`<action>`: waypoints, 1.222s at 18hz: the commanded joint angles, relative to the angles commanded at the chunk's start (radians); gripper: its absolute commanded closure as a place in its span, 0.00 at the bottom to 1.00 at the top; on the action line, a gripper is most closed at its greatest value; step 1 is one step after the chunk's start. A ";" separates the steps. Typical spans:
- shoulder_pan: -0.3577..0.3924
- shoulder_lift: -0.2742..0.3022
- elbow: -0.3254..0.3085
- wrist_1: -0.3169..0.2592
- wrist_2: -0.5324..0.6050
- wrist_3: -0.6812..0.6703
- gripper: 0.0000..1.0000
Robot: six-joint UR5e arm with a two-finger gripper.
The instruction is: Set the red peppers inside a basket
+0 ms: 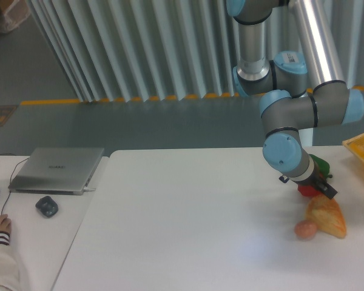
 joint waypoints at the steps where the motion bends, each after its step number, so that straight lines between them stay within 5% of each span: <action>1: 0.000 0.000 0.000 0.000 0.000 0.000 0.00; 4: 0.000 0.000 0.000 0.000 0.000 0.005 0.02; 8: 0.000 0.000 0.000 -0.003 0.002 0.008 0.18; 22: -0.002 -0.006 0.028 -0.009 -0.021 0.011 0.39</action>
